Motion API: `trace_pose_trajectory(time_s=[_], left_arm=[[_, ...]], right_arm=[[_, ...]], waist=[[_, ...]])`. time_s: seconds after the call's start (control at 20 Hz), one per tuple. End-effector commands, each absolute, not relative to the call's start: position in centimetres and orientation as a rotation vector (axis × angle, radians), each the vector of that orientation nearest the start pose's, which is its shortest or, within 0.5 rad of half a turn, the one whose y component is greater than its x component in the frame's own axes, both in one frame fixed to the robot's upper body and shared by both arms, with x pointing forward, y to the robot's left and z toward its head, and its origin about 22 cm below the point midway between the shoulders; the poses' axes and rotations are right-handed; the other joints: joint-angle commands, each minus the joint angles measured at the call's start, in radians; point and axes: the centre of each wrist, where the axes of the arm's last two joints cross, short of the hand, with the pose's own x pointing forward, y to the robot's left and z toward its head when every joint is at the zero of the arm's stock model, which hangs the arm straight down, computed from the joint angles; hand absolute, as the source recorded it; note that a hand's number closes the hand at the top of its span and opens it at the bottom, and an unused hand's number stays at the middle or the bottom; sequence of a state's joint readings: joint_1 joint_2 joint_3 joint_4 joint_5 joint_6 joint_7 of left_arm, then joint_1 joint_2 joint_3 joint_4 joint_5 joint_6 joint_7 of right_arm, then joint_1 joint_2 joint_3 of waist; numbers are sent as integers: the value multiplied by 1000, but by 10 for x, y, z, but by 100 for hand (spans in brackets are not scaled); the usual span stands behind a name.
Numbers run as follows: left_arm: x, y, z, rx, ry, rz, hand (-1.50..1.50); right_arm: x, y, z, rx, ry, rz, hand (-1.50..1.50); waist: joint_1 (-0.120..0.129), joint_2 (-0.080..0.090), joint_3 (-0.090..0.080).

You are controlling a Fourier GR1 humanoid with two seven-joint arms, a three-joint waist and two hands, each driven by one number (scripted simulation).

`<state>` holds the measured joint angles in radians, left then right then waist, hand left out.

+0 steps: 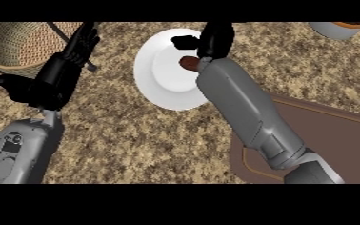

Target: Pick the sweet potato from the tray and place it in the plate

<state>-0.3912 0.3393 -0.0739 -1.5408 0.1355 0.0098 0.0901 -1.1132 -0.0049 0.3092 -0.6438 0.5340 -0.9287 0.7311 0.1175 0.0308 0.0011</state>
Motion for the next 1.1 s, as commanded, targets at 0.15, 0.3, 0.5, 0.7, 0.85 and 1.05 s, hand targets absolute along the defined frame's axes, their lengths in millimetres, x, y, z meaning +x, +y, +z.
trace_pose_trajectory(time_s=[0.15, 0.3, 0.5, 0.7, 0.85, 1.05], left_arm=[[312, 261, 112, 94, -1767, -291, 0], [293, 276, 89, 131, -1735, -258, 0], [299, 275, 110, 124, -1750, -236, 0], [300, 270, 104, 146, -1737, -230, 0], [283, 290, 99, 151, -1745, -222, 0], [287, 295, 104, 152, -1731, -218, 0]], right_arm=[[407, -37, 112, -778, -1524, -261, -150], [400, -41, 106, -759, -1545, -288, -150], [374, -49, 79, -728, -1594, -288, -150], [357, -78, 67, -729, -1614, -266, -150], [329, -92, 55, -726, -1601, -248, -150], [289, -119, 54, -723, -1611, -225, -150]], waist=[[-44, -19, 0], [-86, -32, -1], [-111, -34, 0], [-126, -34, -1], [-126, -37, -1], [-134, -39, -2]])
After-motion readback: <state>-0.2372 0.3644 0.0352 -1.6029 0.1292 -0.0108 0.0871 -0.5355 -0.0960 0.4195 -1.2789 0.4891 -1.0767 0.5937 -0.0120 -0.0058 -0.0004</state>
